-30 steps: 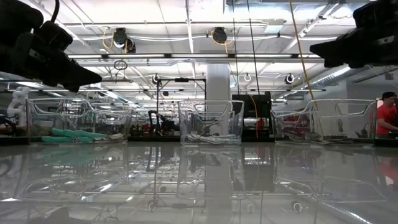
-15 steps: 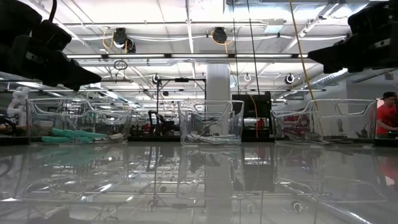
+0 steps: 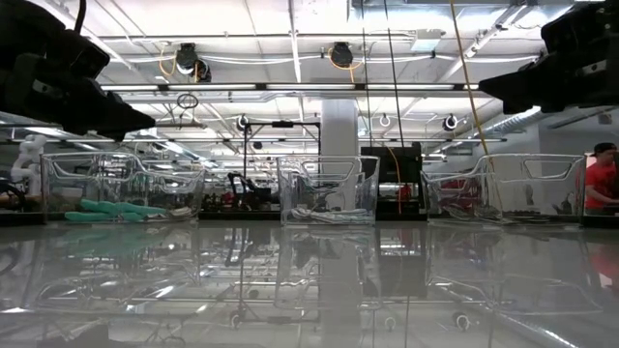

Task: Sort silverware by color (type)
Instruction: Return to Home Position

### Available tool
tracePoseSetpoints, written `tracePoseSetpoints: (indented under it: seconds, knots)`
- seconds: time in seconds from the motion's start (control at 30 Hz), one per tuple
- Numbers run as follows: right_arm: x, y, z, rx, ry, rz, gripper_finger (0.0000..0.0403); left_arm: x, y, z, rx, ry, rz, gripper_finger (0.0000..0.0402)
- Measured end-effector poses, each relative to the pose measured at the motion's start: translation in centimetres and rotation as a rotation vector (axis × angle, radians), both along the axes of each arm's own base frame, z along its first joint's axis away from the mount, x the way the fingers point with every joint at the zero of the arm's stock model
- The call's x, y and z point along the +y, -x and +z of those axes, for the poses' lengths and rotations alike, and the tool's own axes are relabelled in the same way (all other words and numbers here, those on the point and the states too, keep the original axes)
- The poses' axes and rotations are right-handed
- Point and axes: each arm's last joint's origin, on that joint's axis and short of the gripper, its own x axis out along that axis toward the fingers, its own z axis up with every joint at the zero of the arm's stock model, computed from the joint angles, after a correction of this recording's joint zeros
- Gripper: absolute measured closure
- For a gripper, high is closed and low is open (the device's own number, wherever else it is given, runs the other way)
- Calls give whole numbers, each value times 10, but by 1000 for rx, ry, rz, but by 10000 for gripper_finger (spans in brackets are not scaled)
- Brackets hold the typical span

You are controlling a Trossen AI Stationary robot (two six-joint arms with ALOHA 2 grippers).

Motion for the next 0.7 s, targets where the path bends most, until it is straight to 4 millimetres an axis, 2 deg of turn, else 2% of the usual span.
tracePoseSetpoints:
  seconds: [0.17, 0.47, 0.7]
  knots:
    - [0, 0, 0, 1, 0, 0, 403, 0, 1, 2, -25, -7, -1, 346]
    - [0, 0, 0, 0, 0, 0, 394, -5, 9, 15, -172, -21, -51, 346]
    - [0, 0, 0, 0, 0, 0, 393, -13, 10, 15, -181, -15, -126, 346]
